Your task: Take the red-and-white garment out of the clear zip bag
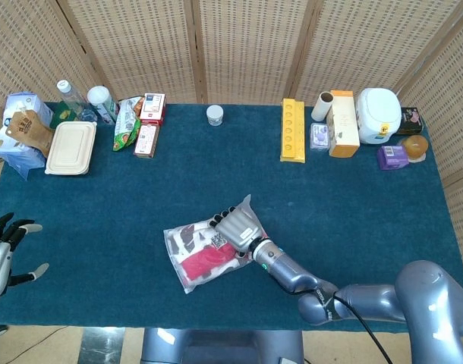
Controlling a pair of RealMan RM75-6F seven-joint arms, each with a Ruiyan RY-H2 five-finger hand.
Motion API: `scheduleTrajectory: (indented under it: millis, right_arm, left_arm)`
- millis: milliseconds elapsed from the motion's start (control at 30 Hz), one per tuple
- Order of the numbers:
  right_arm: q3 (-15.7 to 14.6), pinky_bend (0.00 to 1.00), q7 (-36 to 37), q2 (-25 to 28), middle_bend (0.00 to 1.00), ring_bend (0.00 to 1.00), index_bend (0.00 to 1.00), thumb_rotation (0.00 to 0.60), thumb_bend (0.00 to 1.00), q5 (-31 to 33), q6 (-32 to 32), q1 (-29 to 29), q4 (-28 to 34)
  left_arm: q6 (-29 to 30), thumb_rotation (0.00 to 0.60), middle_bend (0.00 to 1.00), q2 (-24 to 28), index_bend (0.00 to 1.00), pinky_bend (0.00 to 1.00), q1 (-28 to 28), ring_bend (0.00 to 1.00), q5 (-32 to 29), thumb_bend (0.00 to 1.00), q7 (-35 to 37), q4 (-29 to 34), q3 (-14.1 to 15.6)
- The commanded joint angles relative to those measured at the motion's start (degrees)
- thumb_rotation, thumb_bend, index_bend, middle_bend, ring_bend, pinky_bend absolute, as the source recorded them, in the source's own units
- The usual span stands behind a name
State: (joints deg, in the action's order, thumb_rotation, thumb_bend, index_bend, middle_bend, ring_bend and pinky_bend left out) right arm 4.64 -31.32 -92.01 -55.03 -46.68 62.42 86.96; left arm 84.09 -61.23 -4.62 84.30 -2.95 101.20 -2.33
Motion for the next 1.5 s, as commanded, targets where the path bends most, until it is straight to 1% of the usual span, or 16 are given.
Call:
scheduleTrajectory:
  millis: [33, 133, 267, 467, 533, 600, 633, 733, 833, 900, 1000, 1067, 1167, 1233, 1367, 1500]
  right_arm:
    - [-0.18, 0.97, 14.83, 0.71, 0.96, 1.0, 0.9, 0.6, 0.11, -12.7, -4.5, -5.68, -2.86]
    - [-1.17, 1.0, 21.95, 1.95, 0.99, 1.0, 0.94, 0.6, 0.11, -17.74, -5.88, -7.83, -4.12]
    - [-1.66, 1.0, 26.56, 3.54, 1.0, 1.0, 0.96, 0.6, 0.12, -20.58, -6.6, -9.22, -4.02]
    - [-1.71, 1.0, 35.95, 8.12, 1.0, 1.0, 0.96, 0.6, 0.12, -24.36, -8.99, -12.07, -1.47]
    - [-1.88, 1.0, 38.69, 9.37, 1.0, 1.0, 0.96, 0.6, 0.12, -25.14, -8.9, -12.61, -0.61]
    - [-2.02, 1.0, 41.77, 10.54, 1.0, 1.0, 0.96, 0.6, 0.12, -26.02, -8.72, -13.03, 0.36]
    - [-2.16, 1.0, 45.49, 11.55, 1.0, 1.0, 0.96, 0.6, 0.12, -26.97, -8.69, -13.44, 1.82]
    - [-2.96, 1.0, 51.97, 13.7, 1.0, 1.0, 0.96, 0.6, 0.12, -31.22, -9.03, -13.63, 2.87]
    - [-3.24, 1.0, 54.92, 14.35, 1.0, 1.0, 0.96, 0.6, 0.12, -33.53, -9.68, -13.71, 3.19]
    - [-3.41, 1.0, 56.46, 14.65, 1.0, 1.0, 0.96, 0.6, 0.12, -34.73, -10.0, -13.77, 3.38]
    - [-3.94, 1.0, 59.1, 15.19, 1.0, 1.0, 0.96, 0.6, 0.12, -36.68, -11.06, -14.23, 4.0]
    - [-4.29, 1.0, 60.71, 15.4, 1.0, 1.0, 0.96, 0.6, 0.12, -37.79, -11.74, -14.53, 4.14]
    - [-4.5, 1.0, 61.94, 15.42, 1.0, 1.0, 0.96, 0.6, 0.12, -38.7, -12.3, -14.81, 4.01]
    - [-4.61, 1.0, 62.4, 15.4, 1.0, 1.0, 0.96, 0.6, 0.12, -39.14, -12.36, -14.85, 4.0]
    - [-4.75, 1.0, 62.95, 15.36, 1.0, 1.0, 0.96, 0.6, 0.12, -39.67, -12.21, -14.81, 3.88]
    - [-4.79, 1.0, 63.43, 15.32, 1.0, 1.0, 0.96, 0.6, 0.12, -39.94, -12.15, -14.81, 3.93]
  left_arm:
    - [-1.24, 0.6, 0.24, 0.05, 0.29, 0.08, -0.98, 0.07, 0.86, 0.13, -0.95, 1.08, 0.16]
    - [-1.63, 0.6, 0.24, 0.18, 0.28, 0.08, -1.64, 0.07, 1.49, 0.13, -1.74, 2.0, 0.01]
    - [-1.77, 0.6, 0.24, 0.09, 0.28, 0.08, -2.23, 0.07, 1.98, 0.13, -2.8, 2.68, -0.28]
    - [-4.21, 0.6, 0.24, 1.12, 0.29, 0.08, -4.95, 0.1, 4.24, 0.13, -5.36, 4.1, -0.75]
    - [-4.93, 0.6, 0.24, 1.49, 0.29, 0.13, -5.86, 0.13, 4.87, 0.13, -6.18, 4.44, -1.05]
    - [-5.57, 0.6, 0.26, 1.7, 0.29, 0.25, -6.89, 0.17, 5.75, 0.13, -6.95, 4.73, -1.43]
    - [-6.79, 0.6, 0.28, 1.65, 0.3, 0.27, -8.75, 0.19, 7.94, 0.13, -7.46, 5.22, -1.91]
    - [-10.26, 0.6, 0.37, 1.94, 0.34, 0.32, -12.71, 0.27, 10.38, 0.13, -8.27, 5.31, -3.12]
    - [-12.63, 0.6, 0.58, 1.78, 0.39, 0.48, -15.91, 0.48, 12.47, 0.13, -9.39, 5.02, -4.25]
    - [-14.41, 0.6, 0.74, 1.51, 0.41, 0.64, -18.18, 0.63, 13.83, 0.13, -10.5, 4.67, -4.95]
    - [-19.22, 0.6, 0.89, 0.59, 0.43, 0.78, -23.15, 0.8, 15.76, 0.13, -12.24, 3.77, -6.22]
    - [-21.79, 0.6, 0.95, 0.02, 0.43, 0.83, -25.64, 0.87, 15.94, 0.13, -11.67, 3.39, -6.59]
    - [-24.51, 0.6, 0.99, -1.33, 0.43, 0.88, -28.91, 0.92, 16.66, 0.14, -10.43, 2.39, -6.9]
    - [-25.71, 0.6, 1.0, -2.05, 0.43, 0.9, -30.37, 0.95, 16.8, 0.16, -9.75, 2.01, -6.86]
    - [-26.25, 0.6, 1.0, -3.48, 0.43, 0.91, -32.25, 0.96, 17.33, 0.2, -8.95, 1.23, -6.83]
    - [-26.3, 0.6, 1.0, -4.6, 0.43, 0.91, -33.47, 0.97, 17.45, 0.21, -7.68, 0.74, -6.76]
